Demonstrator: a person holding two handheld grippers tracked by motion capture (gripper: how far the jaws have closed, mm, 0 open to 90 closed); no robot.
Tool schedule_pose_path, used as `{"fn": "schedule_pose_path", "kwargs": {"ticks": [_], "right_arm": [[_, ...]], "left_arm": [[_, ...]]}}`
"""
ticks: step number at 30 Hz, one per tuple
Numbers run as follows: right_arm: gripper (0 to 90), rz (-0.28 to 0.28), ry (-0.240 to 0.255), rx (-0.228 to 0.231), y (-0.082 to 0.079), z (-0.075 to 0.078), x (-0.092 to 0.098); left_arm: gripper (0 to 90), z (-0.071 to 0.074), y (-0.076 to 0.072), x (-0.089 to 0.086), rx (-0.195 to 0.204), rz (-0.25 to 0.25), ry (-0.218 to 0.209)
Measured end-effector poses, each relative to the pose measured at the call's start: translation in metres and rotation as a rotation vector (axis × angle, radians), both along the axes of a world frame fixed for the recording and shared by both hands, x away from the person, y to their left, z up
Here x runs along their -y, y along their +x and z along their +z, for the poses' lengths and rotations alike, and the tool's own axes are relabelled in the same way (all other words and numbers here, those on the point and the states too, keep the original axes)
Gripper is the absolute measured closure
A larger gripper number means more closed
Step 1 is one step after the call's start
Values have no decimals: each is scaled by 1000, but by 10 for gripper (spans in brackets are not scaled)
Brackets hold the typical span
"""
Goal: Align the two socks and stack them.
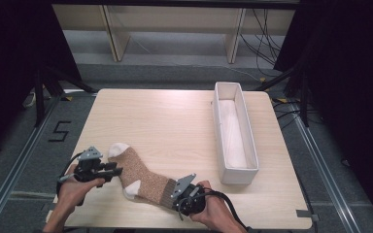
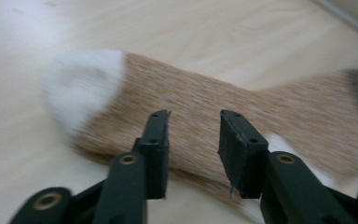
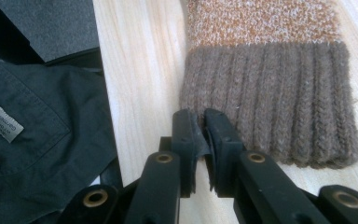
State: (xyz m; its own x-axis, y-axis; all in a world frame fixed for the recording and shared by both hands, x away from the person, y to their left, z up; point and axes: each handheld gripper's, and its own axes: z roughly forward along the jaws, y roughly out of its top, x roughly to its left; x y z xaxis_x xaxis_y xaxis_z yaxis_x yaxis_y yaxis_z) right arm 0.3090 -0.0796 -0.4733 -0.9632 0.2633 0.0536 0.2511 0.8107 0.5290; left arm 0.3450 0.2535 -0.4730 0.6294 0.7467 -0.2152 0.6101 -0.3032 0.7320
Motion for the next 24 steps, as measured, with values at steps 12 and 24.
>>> {"fn": "schedule_pose_path", "kwargs": {"ticks": [12, 24], "right_arm": [[809, -6, 16, -14, 2, -1, 2], [810, -28, 17, -37, 1, -1, 3]], "left_arm": [[518, -8, -29, 38, -27, -131, 47], [851, -13, -28, 39, 17, -219, 135]]}}
